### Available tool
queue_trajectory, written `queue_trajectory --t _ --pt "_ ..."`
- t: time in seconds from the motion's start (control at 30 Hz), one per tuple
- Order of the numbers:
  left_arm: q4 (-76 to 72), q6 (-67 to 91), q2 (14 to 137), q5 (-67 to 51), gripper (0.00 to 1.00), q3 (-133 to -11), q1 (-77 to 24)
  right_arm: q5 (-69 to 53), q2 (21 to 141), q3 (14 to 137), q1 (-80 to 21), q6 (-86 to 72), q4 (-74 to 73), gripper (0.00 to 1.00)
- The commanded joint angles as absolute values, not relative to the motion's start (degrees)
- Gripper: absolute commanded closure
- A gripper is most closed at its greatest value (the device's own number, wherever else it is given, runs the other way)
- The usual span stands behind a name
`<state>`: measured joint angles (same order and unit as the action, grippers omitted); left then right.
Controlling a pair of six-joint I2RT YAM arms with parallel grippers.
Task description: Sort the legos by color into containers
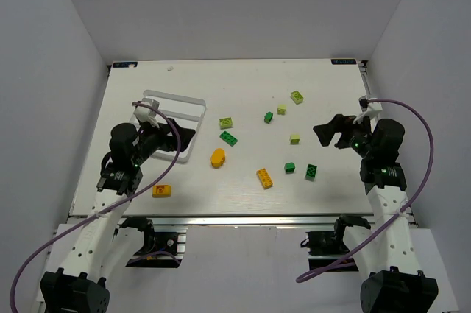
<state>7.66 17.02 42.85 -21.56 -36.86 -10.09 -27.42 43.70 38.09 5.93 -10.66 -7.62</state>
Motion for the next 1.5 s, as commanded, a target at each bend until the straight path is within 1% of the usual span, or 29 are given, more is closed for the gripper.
queue_trajectory --t 0.0,0.03,0.07,0.13,0.17,0.23,0.27,0.3,0.33,0.37,0.4,0.43,0.47,0.5,0.6,0.63,0.67,0.7,0.73,0.77,0.8,0.83,0.87,0.9,0.93,1.03,1.17,1.33,1.47 --pt "6.77 17.84 43.59 -23.64 0.02 -36.74 -9.93 -31.97 43.42 38.77 5.98 -7.04 -7.12 0.11" --pt "6.59 18.02 44.12 -23.64 0.03 -36.65 -9.93 -33.56 42.90 38.15 5.80 -2.94 -6.77 0.11" --pt "6.33 18.45 44.47 -23.99 0.05 -36.48 -9.93 -37.84 42.54 36.49 5.89 -0.38 -6.59 0.11" --pt "5.89 18.63 45.00 -24.08 0.12 -36.47 -9.93 -41.56 42.02 34.38 5.71 8.91 -6.33 0.11" --pt "5.89 19.33 45.78 -23.91 0.22 -36.65 -9.93 -42.53 41.92 33.58 5.71 10.62 -5.89 0.11" --pt "6.50 20.30 46.75 -22.77 0.36 -36.82 -9.93 -41.14 42.01 33.84 5.28 12.91 -7.46 0.11" --pt "6.59 21.35 47.28 -23.11 0.49 -36.65 -9.93 -40.44 42.19 34.19 5.19 13.35 -7.99 0.11" --pt "6.50 22.23 47.37 -23.72 0.55 -36.56 -9.93 -39.04 42.19 34.54 5.19 13.79 -8.96 0.11" --pt "7.11 23.80 47.63 -23.90 0.60 -36.39 -9.93 -38.50 42.36 34.63 4.84 14.15 -9.05 0.11" --pt "7.99 24.34 48.07 -23.56 0.63 -36.65 -9.93 -38.50 42.54 34.63 4.66 15.46 -9.05 0.11" --pt "10.61 24.95 48.25 -23.21 0.64 -37.00 -9.93 -39.19 43.06 34.72 4.57 17.47 -10.53 0.11" --pt "12.64 25.57 48.43 -21.81 0.64 -37.70 -9.93 -38.85 43.33 34.98 4.40 18.19 -10.98 0.11" --pt "14.22 26.27 48.78 -21.10 0.61 -39.27 -9.93 -41.02 43.59 34.98 4.13 19.59 -11.25 0.11" --pt "16.15 26.80 49.04 -19.96 0.44 -39.98 -9.93 -42.44 43.59 35.07 4.04 20.82 -12.21 0.11" --pt "24.93 28.82 50.44 -14.43 0.20 -41.57 -9.93 -45.18 41.58 34.98 3.69 18.47 -12.14 0.11" --pt "26.27 29.61 51.06 -11.37 0.18 -41.75 -9.93 -45.35 40.96 34.37 3.60 17.33 -9.95 0.12" --pt "27.58 29.79 51.93 -10.03 0.17 -41.84 -9.93 -45.00 40.52 33.58 3.52 16.79 -9.50 0.16" --pt "30.99 29.79 53.60 -8.45 0.16 -42.45 -9.93 -44.48 40.26 33.57 3.43 15.74 -9.58 0.23" --pt "32.59 30.49 54.22 -4.78 0.15 -42.71 -9.93 -43.69 40.34 33.75 3.43 15.21 -9.49 0.45" --pt "34.09 31.80 54.92 -2.57 0.15 -42.71 -9.93 -42.12 40.52 34.36 3.51 14.94 -9.58 0.58" --pt "36.62 32.95 55.45 -0.90 0.14 -42.45 -9.93 -41.49 40.95 34.63 3.17 14.51 -9.75 0.69" --pt "37.61 36.18 55.55 1.47 0.13 -42.10 -9.93 -40.79 41.39 34.98 3.08 14.33 -10.02 0.76" --pt "38.57 38.30 55.55 3.67 0.13 -41.75 -9.93 -39.91 41.74 35.50 3.08 14.15 -10.63 0.74" --pt "40.50 40.23 55.63 4.13 0.13 -41.40 -9.93 -39.64 42.44 35.86 2.82 14.06 -11.07 0.68" --pt "41.74 44.43 55.55 5.09 0.13 -41.22 -9.93 -39.38 42.54 36.12 2.64 13.98 -11.42 0.57" --pt "46.48 52.17 54.41 7.11 0.12 -42.01 -9.93 -38.24 42.45 36.12 2.11 13.71 -11.34 0.49" --pt "52.55 60.89 53.35 10.71 0.10 -43.24 -9.93 -36.74 42.10 36.04 1.58 13.45 -11.08 0.42" --pt "56.51 69.23 55.36 11.34 0.10 -39.82 -9.32 -35.33 41.84 36.21 0.79 13.10 -11.07 0.41" --pt "56.00 74.00 56.87 10.29 0.10 -37.36 -9.32 -33.58 41.57 36.30 0.27 13.10 -11.08 0.40"
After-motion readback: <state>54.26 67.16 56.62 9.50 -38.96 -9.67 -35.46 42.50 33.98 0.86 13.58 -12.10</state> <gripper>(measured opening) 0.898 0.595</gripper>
